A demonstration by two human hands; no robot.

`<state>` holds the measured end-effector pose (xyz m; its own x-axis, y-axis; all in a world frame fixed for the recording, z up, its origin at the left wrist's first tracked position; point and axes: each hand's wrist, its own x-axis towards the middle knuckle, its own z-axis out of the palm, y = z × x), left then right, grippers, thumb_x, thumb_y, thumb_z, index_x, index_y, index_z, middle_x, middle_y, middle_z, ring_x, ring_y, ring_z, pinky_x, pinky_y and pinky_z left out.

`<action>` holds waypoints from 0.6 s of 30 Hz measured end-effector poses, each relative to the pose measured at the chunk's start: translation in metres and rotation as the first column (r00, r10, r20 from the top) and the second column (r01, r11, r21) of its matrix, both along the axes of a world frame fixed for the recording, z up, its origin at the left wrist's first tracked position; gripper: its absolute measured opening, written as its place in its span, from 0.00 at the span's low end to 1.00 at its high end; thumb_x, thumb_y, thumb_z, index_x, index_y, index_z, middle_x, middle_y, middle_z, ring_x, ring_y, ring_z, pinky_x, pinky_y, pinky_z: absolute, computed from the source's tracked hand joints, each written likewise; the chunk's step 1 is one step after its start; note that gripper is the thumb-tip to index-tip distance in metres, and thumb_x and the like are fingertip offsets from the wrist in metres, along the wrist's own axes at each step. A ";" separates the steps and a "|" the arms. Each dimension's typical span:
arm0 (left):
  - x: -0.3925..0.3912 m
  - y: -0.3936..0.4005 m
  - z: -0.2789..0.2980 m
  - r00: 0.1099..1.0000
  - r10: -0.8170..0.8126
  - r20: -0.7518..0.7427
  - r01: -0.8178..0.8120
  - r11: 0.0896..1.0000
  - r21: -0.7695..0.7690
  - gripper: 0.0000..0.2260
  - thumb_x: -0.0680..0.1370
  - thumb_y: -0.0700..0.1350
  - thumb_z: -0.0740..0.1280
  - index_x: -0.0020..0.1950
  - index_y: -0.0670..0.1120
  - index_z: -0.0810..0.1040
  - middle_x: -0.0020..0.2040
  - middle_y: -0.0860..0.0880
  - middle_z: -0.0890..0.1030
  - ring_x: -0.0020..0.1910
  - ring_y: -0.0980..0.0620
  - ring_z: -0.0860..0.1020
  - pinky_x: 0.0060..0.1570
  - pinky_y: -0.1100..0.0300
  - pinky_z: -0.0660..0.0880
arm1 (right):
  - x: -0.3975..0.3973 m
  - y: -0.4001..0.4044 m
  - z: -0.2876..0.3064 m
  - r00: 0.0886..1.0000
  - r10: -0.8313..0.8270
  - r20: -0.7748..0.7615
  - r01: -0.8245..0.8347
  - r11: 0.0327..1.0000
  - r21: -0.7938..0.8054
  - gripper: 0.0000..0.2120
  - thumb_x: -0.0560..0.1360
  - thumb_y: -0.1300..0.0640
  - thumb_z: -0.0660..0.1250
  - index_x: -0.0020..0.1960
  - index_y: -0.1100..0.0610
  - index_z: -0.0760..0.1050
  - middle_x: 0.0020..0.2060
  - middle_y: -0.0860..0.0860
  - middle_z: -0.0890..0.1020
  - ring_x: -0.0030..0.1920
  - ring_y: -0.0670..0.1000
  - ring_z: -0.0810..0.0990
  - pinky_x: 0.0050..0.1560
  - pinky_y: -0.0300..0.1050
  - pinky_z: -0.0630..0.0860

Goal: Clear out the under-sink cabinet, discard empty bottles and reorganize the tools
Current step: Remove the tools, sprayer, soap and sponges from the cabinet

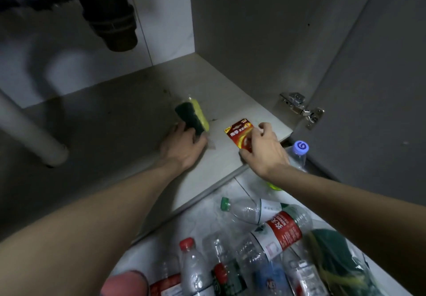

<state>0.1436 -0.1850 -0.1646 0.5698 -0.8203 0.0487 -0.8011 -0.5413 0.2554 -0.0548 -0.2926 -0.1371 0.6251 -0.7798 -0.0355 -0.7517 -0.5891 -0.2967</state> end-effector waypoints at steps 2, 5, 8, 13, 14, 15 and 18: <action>-0.005 0.003 0.005 0.999 0.047 0.001 -0.047 0.999 -0.017 0.30 0.77 0.70 0.47 0.31 0.50 0.71 0.47 0.48 0.74 0.46 0.47 0.73 0.44 0.54 0.71 | 0.000 -0.006 0.003 1.000 -0.025 0.008 0.025 0.999 0.036 0.22 0.76 0.49 0.69 0.65 0.60 0.70 0.72 0.60 0.63 0.67 0.64 0.70 0.62 0.57 0.75; -0.009 0.002 0.009 0.991 0.125 -0.041 -0.126 0.992 -0.019 0.27 0.75 0.69 0.55 0.29 0.49 0.71 0.39 0.48 0.78 0.38 0.47 0.76 0.33 0.59 0.68 | 0.004 -0.010 0.009 0.997 -0.072 -0.011 0.072 0.997 0.036 0.16 0.76 0.51 0.67 0.60 0.58 0.73 0.59 0.58 0.76 0.61 0.62 0.74 0.55 0.54 0.76; -0.015 0.001 0.014 0.980 0.174 -0.097 -0.179 0.983 -0.041 0.18 0.74 0.60 0.67 0.31 0.49 0.71 0.39 0.46 0.80 0.34 0.48 0.76 0.27 0.61 0.63 | 0.001 -0.003 0.013 0.990 -0.128 0.051 0.124 0.990 0.073 0.14 0.75 0.53 0.67 0.58 0.55 0.75 0.56 0.56 0.78 0.58 0.60 0.76 0.54 0.53 0.77; -0.035 0.003 0.037 0.957 0.184 -0.225 -0.221 0.963 -0.152 0.16 0.68 0.53 0.73 0.46 0.49 0.69 0.49 0.49 0.72 0.44 0.46 0.72 0.41 0.57 0.65 | -0.038 0.025 0.029 0.953 -0.154 0.260 0.095 0.970 0.225 0.16 0.70 0.46 0.72 0.53 0.47 0.70 0.55 0.50 0.80 0.53 0.55 0.80 0.52 0.54 0.80; -0.044 0.006 0.041 0.950 0.174 -0.261 -0.223 0.960 -0.169 0.16 0.68 0.52 0.73 0.49 0.50 0.69 0.51 0.49 0.71 0.46 0.46 0.73 0.42 0.57 0.65 | -0.053 0.031 0.033 0.947 -0.146 0.287 0.071 0.964 0.254 0.17 0.70 0.45 0.73 0.53 0.47 0.69 0.55 0.49 0.80 0.53 0.53 0.80 0.52 0.55 0.80; -0.054 0.008 0.045 0.942 0.159 -0.297 -0.220 0.958 -0.185 0.16 0.69 0.51 0.72 0.50 0.50 0.69 0.54 0.48 0.70 0.47 0.45 0.73 0.44 0.56 0.66 | -0.069 0.037 0.037 0.940 -0.140 0.311 0.053 0.961 0.273 0.18 0.69 0.44 0.73 0.53 0.46 0.69 0.54 0.47 0.80 0.52 0.51 0.80 0.51 0.54 0.81; -0.092 0.015 0.060 0.923 0.073 -0.379 -0.178 0.952 -0.250 0.15 0.72 0.50 0.69 0.55 0.50 0.70 0.57 0.47 0.68 0.52 0.42 0.73 0.48 0.56 0.68 | -0.126 0.056 0.049 0.924 -0.137 0.356 0.032 0.957 0.288 0.18 0.68 0.39 0.70 0.52 0.42 0.67 0.48 0.43 0.80 0.46 0.43 0.81 0.43 0.48 0.80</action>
